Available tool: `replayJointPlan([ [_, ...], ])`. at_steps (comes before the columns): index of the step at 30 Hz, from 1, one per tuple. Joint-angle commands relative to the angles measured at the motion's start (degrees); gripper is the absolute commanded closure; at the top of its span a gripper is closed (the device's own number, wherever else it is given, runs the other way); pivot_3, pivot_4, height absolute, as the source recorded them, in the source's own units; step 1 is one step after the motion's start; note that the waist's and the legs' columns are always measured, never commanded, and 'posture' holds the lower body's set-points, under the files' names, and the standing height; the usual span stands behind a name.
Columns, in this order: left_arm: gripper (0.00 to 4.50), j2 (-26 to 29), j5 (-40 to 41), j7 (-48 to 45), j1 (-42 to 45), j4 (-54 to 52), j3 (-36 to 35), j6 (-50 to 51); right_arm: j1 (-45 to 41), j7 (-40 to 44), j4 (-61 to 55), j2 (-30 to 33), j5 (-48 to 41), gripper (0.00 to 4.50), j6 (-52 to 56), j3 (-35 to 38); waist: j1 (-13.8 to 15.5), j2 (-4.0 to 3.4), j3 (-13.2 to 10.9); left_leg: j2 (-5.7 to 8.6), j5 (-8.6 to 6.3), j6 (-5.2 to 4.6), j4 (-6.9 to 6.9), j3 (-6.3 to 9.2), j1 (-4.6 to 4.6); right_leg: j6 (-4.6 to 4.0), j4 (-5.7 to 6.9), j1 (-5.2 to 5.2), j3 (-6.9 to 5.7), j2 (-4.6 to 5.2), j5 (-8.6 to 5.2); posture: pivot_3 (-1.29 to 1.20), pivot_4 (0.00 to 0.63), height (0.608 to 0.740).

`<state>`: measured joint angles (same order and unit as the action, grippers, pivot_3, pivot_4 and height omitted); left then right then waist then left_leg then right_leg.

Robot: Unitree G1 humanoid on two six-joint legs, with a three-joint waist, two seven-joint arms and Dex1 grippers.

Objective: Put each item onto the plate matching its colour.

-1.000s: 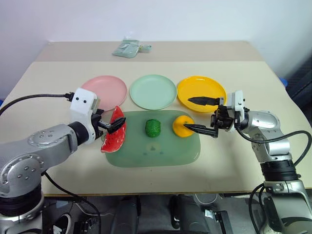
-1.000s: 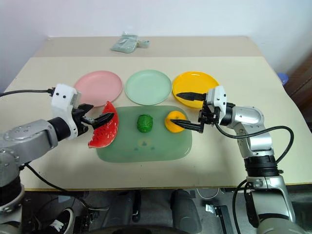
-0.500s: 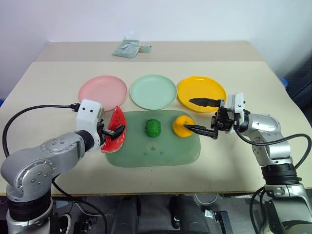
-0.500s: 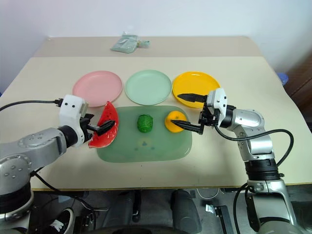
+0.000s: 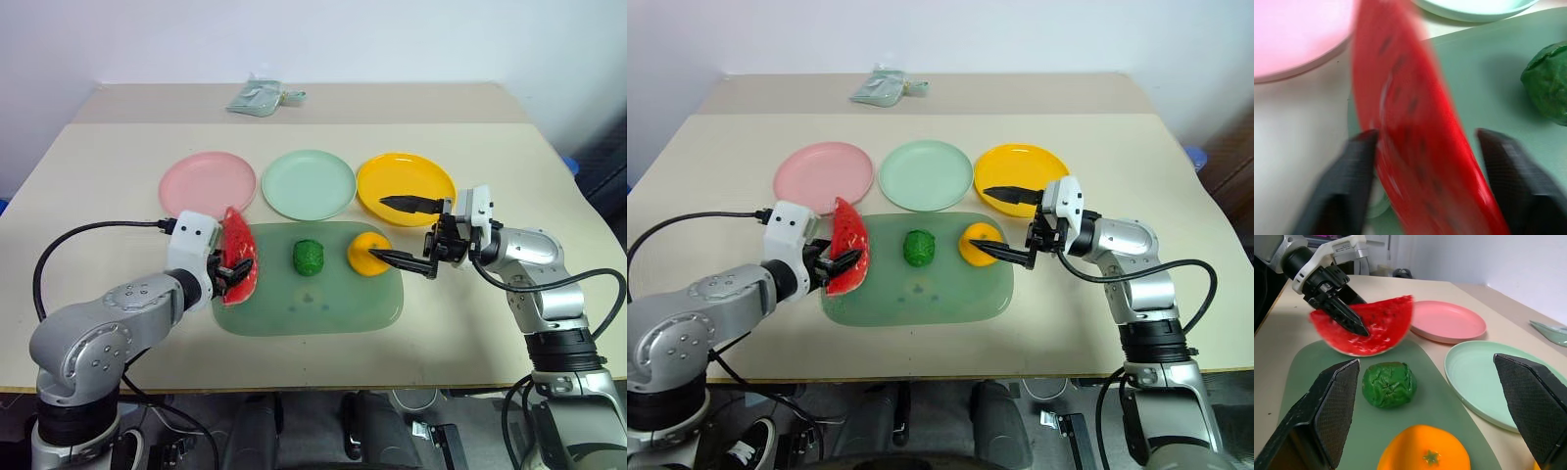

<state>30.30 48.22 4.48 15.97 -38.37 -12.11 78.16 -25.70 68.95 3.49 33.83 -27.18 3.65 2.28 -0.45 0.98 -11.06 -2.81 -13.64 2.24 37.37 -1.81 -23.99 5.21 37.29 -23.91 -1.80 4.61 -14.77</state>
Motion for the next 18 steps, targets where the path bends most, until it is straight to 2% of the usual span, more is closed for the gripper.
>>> replayJointPlan([
  [1, 3.33, 0.03, -1.57, -1.18, 0.78, -0.69, 0.06, -0.84, 0.02, -0.39, -2.55, 0.72, -0.27, 0.00, -0.09, 1.07, -0.01, 0.00, 0.00, 0.00, 0.00, 0.00, 0.00, 0.00, 0.00, 0.00, 0.00, 0.00, 0.00, 0.00, 0.00, 0.00, 0.150, 0.740],
  [3, 3.91, -0.06, -2.08, -1.42, 1.72, -1.02, 0.09, -0.41, -0.03, -0.51, -2.51, 0.74, -0.23, 0.00, -0.08, 1.07, 0.02, 0.00, 0.00, 0.00, 0.00, 0.00, 0.00, 0.00, 0.00, 0.00, 0.00, 0.01, 0.00, 0.00, 0.00, 0.00, 0.150, 0.740],
  [18, 4.00, 1.57, -7.71, -5.44, 7.31, 1.59, 0.97, -2.56, -0.19, -1.08, -2.64, 0.86, 0.00, 0.00, -0.03, 0.77, -0.08, 0.00, 0.00, 0.00, 0.00, 0.00, -0.01, 0.01, 0.00, 0.00, -0.02, 0.01, 0.00, -0.01, 0.00, 0.00, 0.150, 0.740],
])
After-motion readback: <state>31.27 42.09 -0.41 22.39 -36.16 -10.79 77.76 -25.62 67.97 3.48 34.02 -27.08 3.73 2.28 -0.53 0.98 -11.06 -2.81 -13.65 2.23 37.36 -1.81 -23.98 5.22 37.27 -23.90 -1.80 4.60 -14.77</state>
